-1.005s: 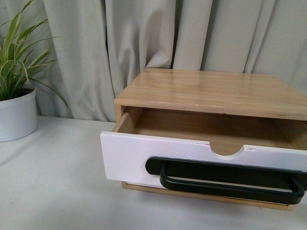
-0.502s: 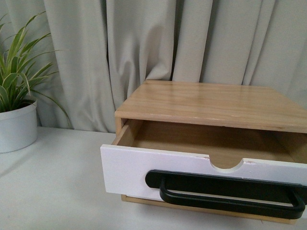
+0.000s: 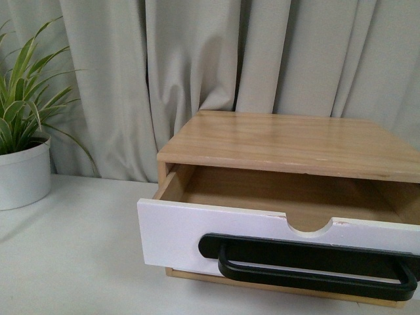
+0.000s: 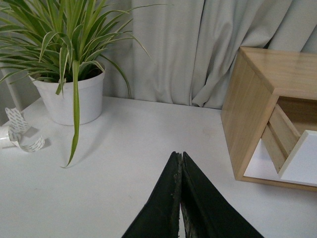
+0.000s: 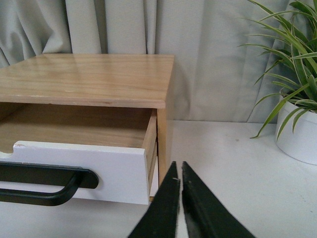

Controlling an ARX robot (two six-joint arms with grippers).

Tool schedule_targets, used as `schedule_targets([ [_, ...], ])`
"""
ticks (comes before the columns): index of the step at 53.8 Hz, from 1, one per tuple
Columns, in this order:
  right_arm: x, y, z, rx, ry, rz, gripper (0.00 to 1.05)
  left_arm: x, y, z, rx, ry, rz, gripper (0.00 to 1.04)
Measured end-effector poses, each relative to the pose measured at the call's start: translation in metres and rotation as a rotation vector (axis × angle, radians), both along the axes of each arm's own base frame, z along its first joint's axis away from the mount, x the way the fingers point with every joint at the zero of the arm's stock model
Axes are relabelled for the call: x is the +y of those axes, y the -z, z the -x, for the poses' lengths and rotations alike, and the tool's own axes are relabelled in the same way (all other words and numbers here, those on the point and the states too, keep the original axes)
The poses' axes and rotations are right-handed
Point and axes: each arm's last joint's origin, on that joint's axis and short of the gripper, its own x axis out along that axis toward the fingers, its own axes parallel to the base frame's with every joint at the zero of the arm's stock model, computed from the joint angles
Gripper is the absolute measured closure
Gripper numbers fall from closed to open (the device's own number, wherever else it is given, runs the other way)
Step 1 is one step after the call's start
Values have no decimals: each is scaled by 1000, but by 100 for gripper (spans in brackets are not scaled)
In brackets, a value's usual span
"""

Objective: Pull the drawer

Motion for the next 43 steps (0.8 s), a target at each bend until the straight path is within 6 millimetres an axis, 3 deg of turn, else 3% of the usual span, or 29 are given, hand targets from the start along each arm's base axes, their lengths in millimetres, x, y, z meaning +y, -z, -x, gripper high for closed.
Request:
schedule_targets([
  [18, 0, 13, 13, 21, -1, 3, 104, 0, 11, 11, -13, -1, -5, 101],
  [43, 0, 11, 15, -5, -1, 3, 104, 0, 14, 29, -8, 0, -5, 101],
])
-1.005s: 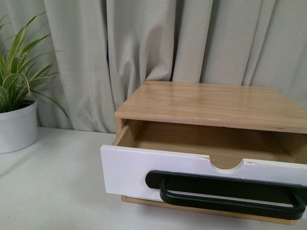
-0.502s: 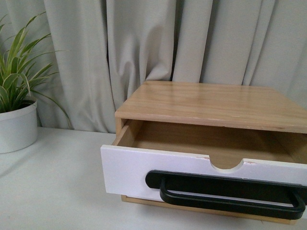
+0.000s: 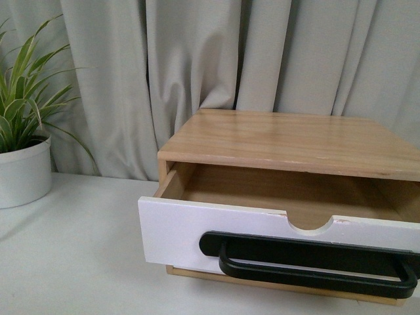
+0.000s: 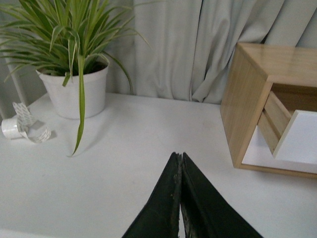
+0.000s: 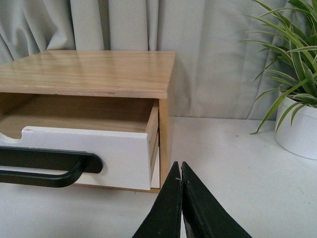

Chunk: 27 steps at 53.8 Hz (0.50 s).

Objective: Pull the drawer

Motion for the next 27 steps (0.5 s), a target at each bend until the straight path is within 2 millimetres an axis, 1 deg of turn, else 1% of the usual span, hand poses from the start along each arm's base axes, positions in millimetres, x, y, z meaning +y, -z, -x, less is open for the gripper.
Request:
schedule_targets([
  [7, 0, 0, 0, 0, 0, 1, 103, 0, 0, 0, 0, 0, 0, 101],
  [8, 0, 0, 0, 0, 0, 0, 100, 0, 0, 0, 0, 0, 0, 98],
  [10, 0, 0, 0, 0, 0, 0, 90, 0, 0, 0, 0, 0, 0, 88],
  [12, 0, 0, 0, 0, 0, 0, 83, 0, 0, 0, 0, 0, 0, 79],
  [14, 0, 0, 0, 0, 0, 0, 76, 0, 0, 0, 0, 0, 0, 73],
  [16, 0, 0, 0, 0, 0, 0, 65, 0, 0, 0, 0, 0, 0, 63],
  [20, 0, 0, 0, 0, 0, 0, 47, 0, 0, 0, 0, 0, 0, 45],
  [27, 0, 0, 0, 0, 0, 0, 24, 0, 0, 0, 0, 0, 0, 21],
])
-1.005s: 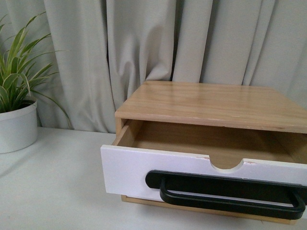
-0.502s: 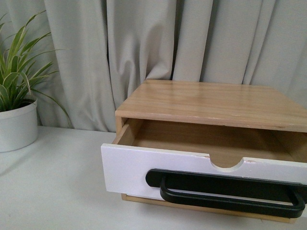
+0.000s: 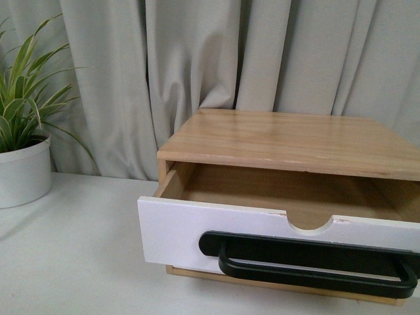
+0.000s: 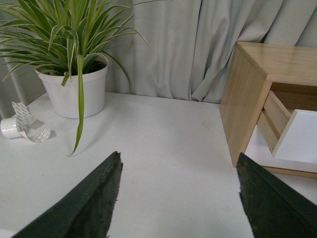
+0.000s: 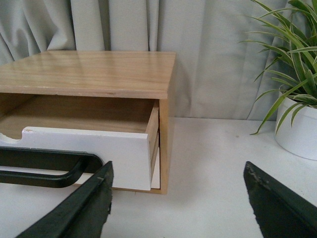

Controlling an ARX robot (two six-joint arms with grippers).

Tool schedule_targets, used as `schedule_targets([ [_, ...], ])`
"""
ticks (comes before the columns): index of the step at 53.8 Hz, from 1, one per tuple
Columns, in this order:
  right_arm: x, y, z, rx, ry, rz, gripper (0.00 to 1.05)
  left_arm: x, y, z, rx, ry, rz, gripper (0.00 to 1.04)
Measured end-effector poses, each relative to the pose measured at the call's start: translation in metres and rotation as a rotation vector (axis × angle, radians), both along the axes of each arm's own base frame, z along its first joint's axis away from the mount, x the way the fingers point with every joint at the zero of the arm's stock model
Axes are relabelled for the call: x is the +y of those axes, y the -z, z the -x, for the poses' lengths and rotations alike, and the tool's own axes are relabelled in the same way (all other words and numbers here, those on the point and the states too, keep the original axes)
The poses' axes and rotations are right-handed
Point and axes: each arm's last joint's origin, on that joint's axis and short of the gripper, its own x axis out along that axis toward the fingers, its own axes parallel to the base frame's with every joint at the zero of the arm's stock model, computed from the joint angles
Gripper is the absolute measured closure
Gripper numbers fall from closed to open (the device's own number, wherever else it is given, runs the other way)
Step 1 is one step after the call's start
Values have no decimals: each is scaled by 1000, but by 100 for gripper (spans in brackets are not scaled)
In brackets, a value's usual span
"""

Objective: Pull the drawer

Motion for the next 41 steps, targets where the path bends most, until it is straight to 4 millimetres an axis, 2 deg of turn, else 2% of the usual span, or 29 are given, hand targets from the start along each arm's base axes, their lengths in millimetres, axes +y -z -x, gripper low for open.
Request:
schedule_targets([
  [4, 0, 0, 0, 0, 0, 0, 11, 0, 0, 0, 0, 0, 0, 7],
  [6, 0, 0, 0, 0, 0, -1, 7, 0, 0, 0, 0, 0, -2, 5],
  [9, 0, 0, 0, 0, 0, 0, 10, 0, 0, 0, 0, 0, -2, 7],
  [41, 0, 0, 0, 0, 0, 0, 9, 0, 0, 0, 0, 0, -2, 6],
])
